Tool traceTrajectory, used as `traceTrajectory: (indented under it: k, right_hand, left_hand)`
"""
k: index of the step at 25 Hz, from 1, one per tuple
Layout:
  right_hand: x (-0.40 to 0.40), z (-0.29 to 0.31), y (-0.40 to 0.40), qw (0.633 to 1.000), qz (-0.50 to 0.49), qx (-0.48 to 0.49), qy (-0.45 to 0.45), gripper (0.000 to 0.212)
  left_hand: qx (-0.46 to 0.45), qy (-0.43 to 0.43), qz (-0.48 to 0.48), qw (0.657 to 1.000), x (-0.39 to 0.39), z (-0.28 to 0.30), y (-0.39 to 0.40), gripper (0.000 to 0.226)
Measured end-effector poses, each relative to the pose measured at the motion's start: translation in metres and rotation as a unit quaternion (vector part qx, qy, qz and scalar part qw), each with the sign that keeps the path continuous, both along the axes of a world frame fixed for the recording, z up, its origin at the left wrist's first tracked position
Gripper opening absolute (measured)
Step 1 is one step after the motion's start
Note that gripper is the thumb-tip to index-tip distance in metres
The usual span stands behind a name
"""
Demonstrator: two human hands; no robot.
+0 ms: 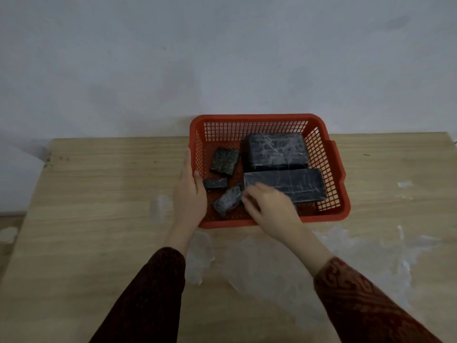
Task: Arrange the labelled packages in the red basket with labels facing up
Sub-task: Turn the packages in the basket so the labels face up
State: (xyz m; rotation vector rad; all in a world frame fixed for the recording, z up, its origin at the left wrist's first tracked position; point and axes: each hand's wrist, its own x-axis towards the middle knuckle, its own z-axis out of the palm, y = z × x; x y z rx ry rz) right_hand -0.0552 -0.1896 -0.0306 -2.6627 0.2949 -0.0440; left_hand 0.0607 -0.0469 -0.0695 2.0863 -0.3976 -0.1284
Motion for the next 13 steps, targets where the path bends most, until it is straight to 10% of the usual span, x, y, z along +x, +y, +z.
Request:
traceTrajectory:
  k: [3, 7, 13]
  right_hand:
    - [0.065, -0.001, -0.017, 0.993, 0.099, -0.065, -0.013, 0.03]
    - [0.121, -0.02, -0.033, 0.95, 0.189, -0.169, 0.185, 0.073]
    - [0.143, -0.036, -0.043, 0.943, 0.225, -0.167, 0.18, 0.071]
  left_hand:
    - [-0.023, 0.015, -0.001, 1.0, 0.003, -0.005, 0.001, 0.051]
    - [-0.04, 0.024, -0.004, 0.999, 0.001, -0.004, 0.001, 0.052]
    - [-0.046, 0.042, 0.005, 0.998, 0.002, -0.005, 0.001, 0.051]
